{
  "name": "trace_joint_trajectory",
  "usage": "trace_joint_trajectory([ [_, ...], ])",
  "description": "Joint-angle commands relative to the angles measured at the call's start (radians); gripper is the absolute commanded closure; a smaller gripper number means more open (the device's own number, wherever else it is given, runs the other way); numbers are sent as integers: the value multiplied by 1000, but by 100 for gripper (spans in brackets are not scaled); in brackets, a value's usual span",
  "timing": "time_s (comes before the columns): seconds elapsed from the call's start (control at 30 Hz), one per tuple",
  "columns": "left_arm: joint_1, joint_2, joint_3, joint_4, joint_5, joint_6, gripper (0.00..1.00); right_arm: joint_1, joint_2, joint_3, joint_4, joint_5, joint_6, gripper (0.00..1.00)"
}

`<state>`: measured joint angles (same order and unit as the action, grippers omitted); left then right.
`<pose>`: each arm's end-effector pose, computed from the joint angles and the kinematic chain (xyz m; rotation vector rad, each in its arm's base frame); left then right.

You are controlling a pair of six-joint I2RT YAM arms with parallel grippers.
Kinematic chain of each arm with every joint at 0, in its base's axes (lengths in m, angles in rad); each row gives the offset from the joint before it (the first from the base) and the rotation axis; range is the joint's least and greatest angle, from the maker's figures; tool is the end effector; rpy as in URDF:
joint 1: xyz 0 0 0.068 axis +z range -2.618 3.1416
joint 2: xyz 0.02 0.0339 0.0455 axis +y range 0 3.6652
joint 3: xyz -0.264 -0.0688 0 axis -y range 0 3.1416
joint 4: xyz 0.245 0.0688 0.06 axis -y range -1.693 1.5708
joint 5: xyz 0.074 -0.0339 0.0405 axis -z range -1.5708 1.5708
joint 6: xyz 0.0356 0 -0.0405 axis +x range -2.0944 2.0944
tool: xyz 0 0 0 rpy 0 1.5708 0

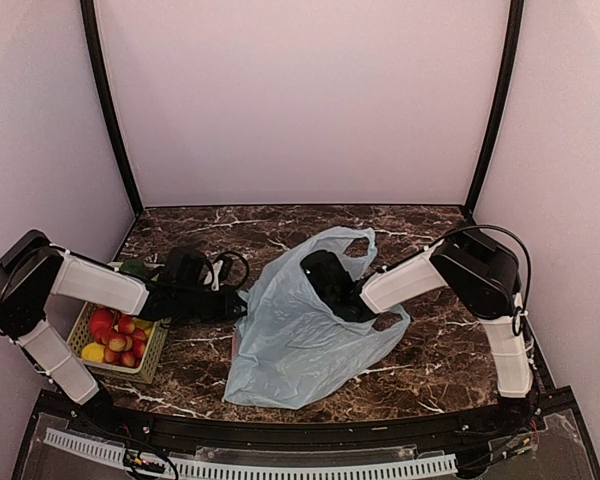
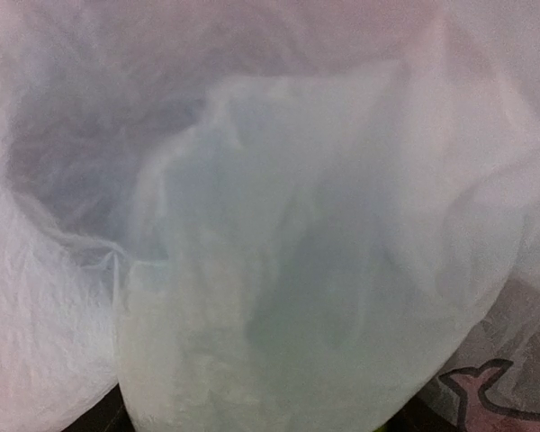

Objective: Untie the knot of the plastic bag and take out the fruit

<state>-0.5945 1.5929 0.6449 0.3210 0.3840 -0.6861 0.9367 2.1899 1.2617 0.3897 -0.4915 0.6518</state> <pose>0.2445 -0.1814 0.1506 0.1265 2.3811 -1.0934 0.2581 0.3793 0.1143 -0.6726 2.3058 1.3805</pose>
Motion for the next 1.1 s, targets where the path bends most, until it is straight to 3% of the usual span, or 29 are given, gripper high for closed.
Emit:
trace_joint_trajectory([
  [0.0,-20,-42,-7,-64,-25,37,99,10,-18,-35,61,7,2,44],
  [0.1,-12,-60,-5,-83,-42,45,99,7,-53,-67,78,19,3,55],
  [0.23,3,-89,1,-111,-60,55,99,4,-109,-105,82,35,0,60],
  [0.57,101,-211,44,-231,-125,134,99,-2,-309,-287,66,99,-9,59],
  [1.07,190,-173,115,-278,-107,205,99,-49,-569,-562,21,115,-7,57],
])
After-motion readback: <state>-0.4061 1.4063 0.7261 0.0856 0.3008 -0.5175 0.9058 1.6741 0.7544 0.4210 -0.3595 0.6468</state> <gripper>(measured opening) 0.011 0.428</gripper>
